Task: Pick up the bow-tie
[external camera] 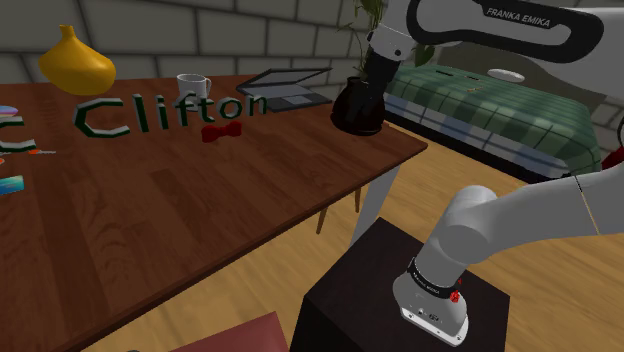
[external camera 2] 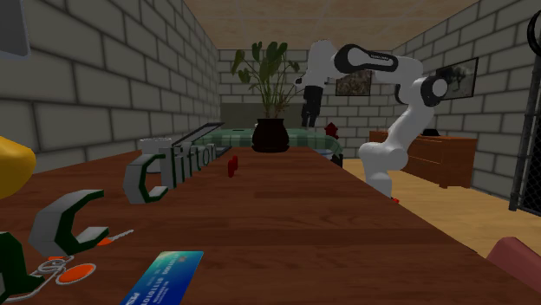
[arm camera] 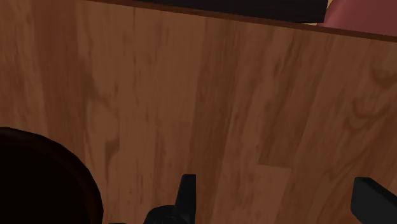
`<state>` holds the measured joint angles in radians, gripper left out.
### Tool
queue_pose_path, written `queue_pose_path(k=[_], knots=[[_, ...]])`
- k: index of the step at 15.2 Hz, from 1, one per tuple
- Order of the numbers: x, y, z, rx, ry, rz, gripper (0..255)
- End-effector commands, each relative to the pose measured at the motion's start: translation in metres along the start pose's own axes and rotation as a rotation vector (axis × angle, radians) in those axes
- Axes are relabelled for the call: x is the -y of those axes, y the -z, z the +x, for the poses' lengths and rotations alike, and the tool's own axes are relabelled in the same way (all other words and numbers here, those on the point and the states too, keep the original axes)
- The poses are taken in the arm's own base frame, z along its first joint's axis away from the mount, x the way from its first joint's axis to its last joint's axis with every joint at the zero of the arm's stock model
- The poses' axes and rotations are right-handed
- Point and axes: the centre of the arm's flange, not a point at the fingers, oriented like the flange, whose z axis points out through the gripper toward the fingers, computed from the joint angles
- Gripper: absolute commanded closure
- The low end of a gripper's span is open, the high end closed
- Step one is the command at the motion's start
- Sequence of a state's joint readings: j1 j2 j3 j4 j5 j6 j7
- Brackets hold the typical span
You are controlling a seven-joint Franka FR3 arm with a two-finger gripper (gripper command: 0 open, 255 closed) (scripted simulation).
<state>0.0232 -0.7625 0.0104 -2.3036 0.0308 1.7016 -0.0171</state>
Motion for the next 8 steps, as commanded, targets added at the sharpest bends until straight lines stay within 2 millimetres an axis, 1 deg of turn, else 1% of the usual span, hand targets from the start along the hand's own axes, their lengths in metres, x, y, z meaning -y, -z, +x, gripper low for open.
queue_pose_path(k=[1,4,8], knots=[[0.0,0.0,0.0,0.0,0.0,0.0,0],[-0.004,-0.012,0.04,0.011,0.138,0.011,0],[0.0,-0.028,0.092,0.025,0.322,0.026,0]])
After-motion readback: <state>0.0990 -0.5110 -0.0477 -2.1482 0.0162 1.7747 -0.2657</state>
